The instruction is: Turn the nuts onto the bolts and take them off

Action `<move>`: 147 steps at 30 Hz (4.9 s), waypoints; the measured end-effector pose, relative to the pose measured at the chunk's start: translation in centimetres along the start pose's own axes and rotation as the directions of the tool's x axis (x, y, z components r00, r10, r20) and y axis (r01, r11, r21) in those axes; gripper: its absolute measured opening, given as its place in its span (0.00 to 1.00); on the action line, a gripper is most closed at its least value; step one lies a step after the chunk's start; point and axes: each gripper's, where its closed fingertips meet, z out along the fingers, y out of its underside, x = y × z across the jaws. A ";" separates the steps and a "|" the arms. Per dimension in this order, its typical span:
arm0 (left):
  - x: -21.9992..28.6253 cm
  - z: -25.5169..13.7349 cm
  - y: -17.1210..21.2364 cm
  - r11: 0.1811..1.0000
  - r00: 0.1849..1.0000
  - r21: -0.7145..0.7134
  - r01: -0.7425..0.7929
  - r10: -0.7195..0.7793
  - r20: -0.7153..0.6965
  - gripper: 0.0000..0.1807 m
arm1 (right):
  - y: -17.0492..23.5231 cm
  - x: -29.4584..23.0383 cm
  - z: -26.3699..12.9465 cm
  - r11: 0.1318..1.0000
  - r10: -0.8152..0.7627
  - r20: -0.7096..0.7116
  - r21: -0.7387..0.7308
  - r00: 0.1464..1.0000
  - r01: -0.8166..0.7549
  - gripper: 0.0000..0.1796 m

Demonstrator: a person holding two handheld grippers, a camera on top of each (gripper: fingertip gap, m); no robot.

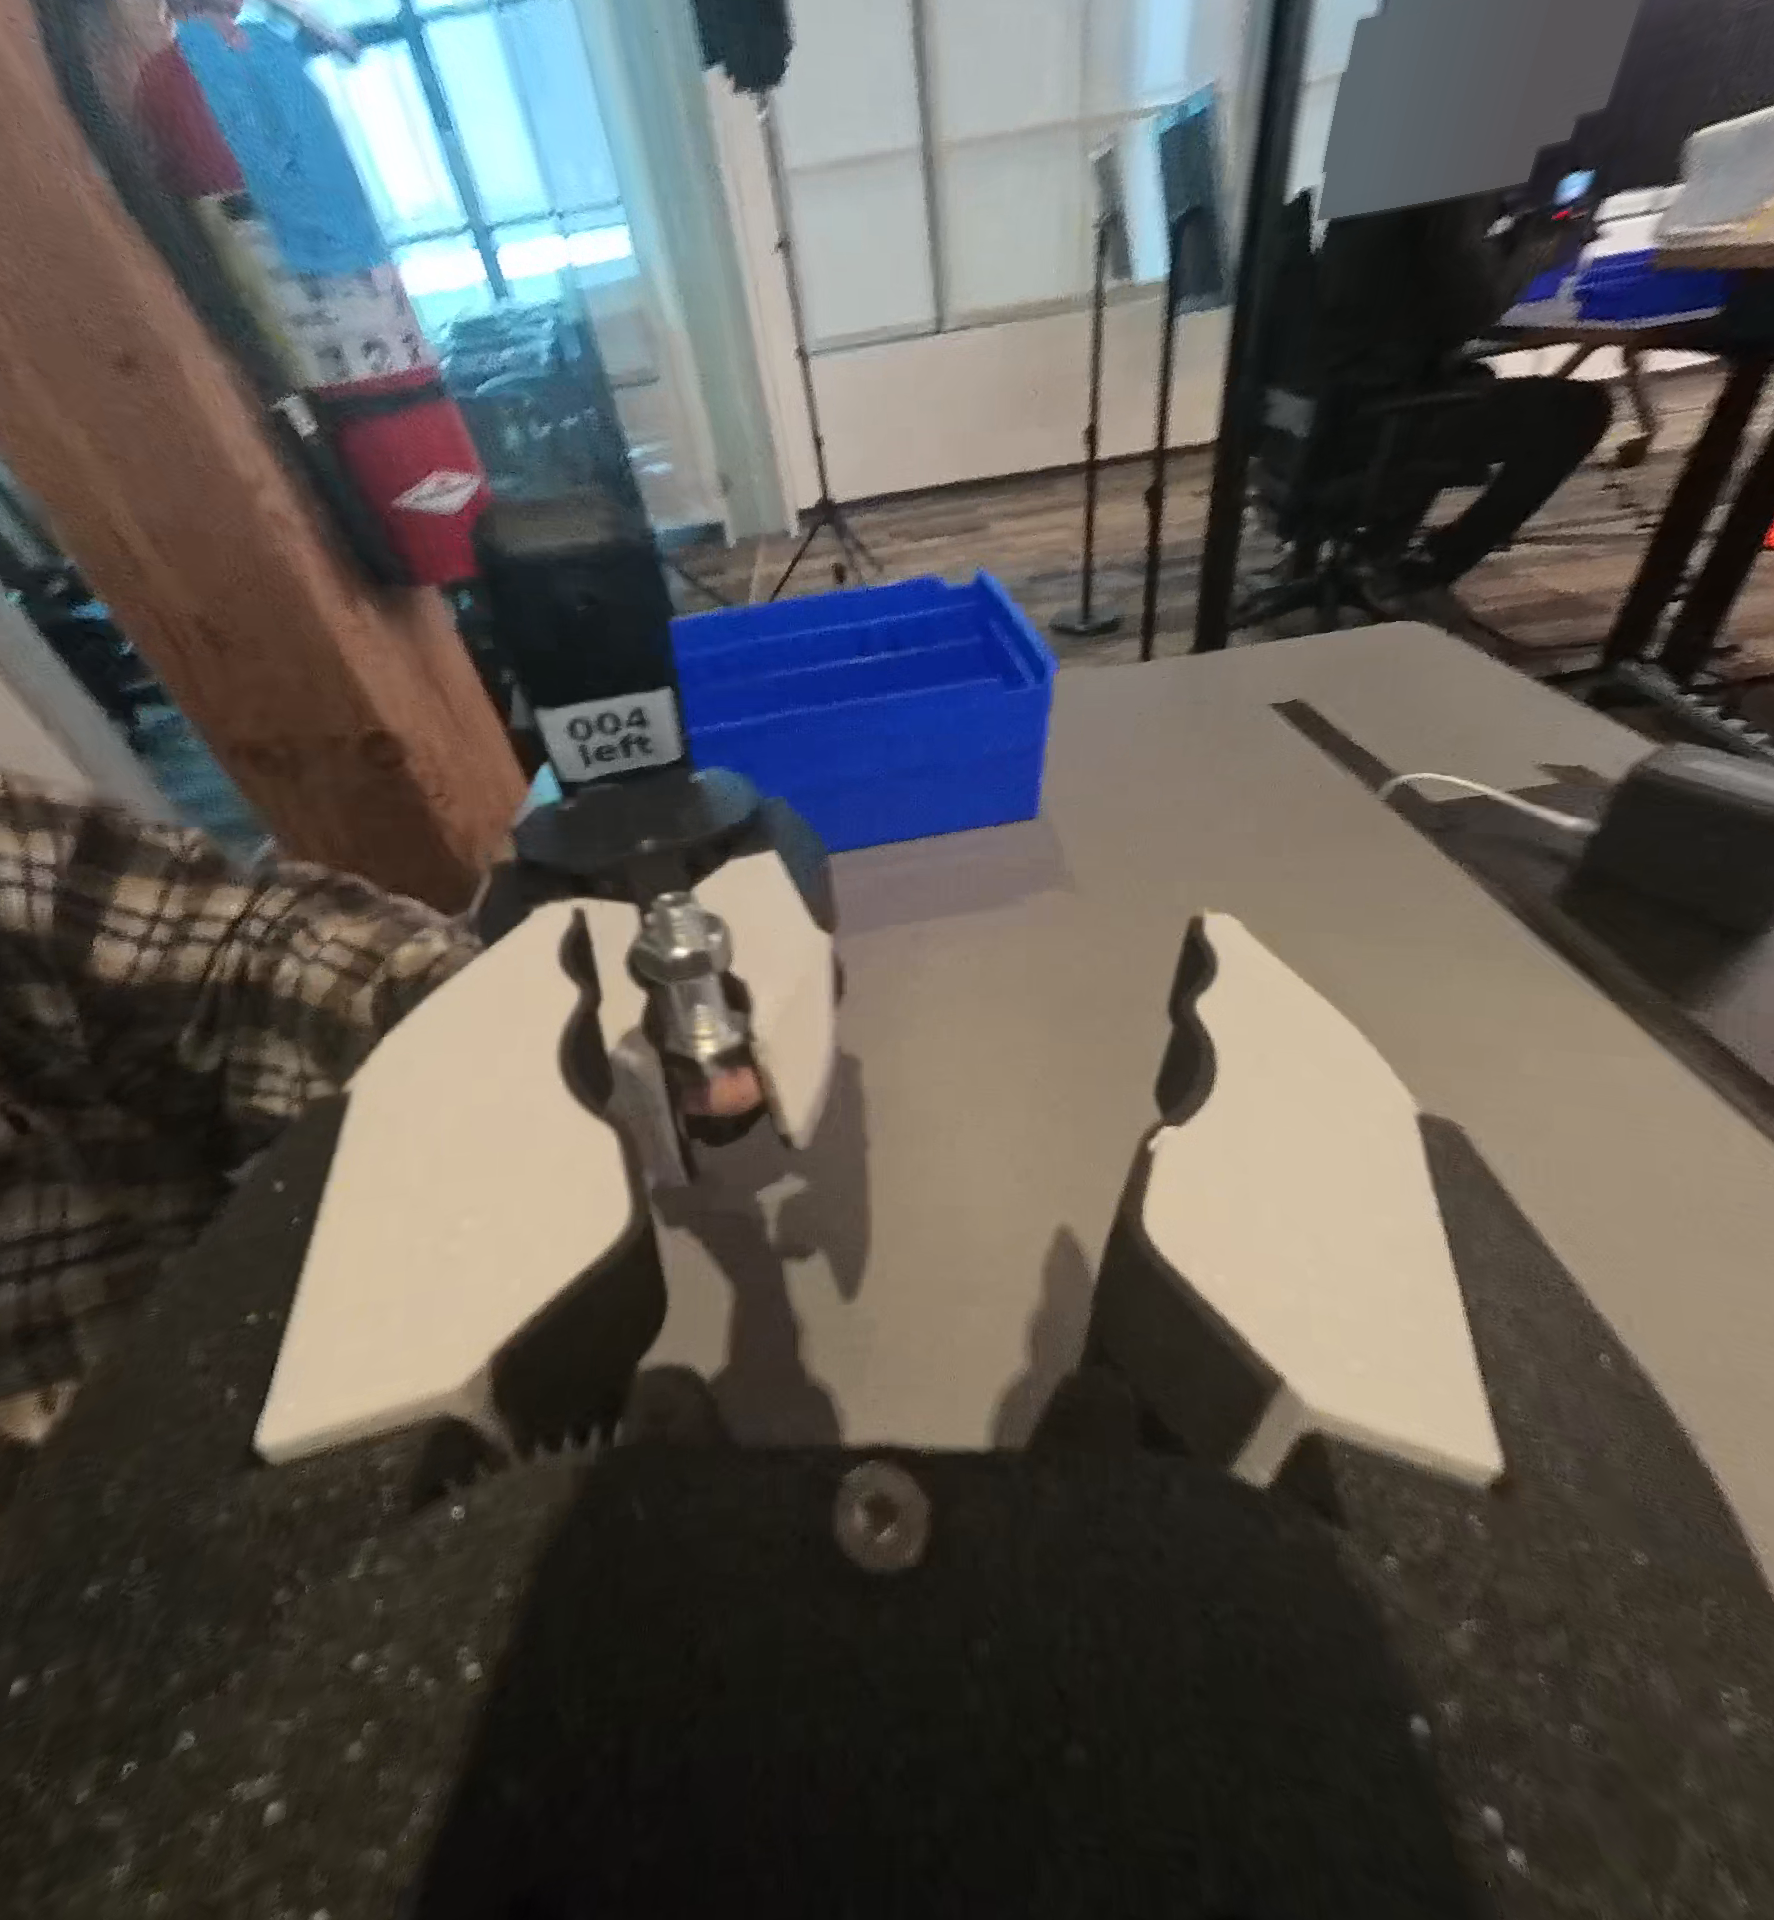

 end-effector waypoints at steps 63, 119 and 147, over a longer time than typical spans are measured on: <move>-0.1 -0.4 -0.8 1.000 1.000 0.029 -0.012 0.012 0.015 0.09 | 0.8 -4.0 0.1 0.996 0.084 0.299 -0.058 0.951 -0.070 0.15; 1.1 0.2 -0.3 0.999 0.999 0.021 -0.027 0.028 -0.039 0.09 | 0.8 -1.2 0.8 1.000 -0.015 0.092 -0.025 0.996 0.018 0.48; 1.0 0.1 -0.5 0.999 0.999 0.026 -0.036 0.036 -0.035 0.09 | -0.4 -1.5 0.0 1.000 -0.025 0.093 0.021 0.995 0.023 0.49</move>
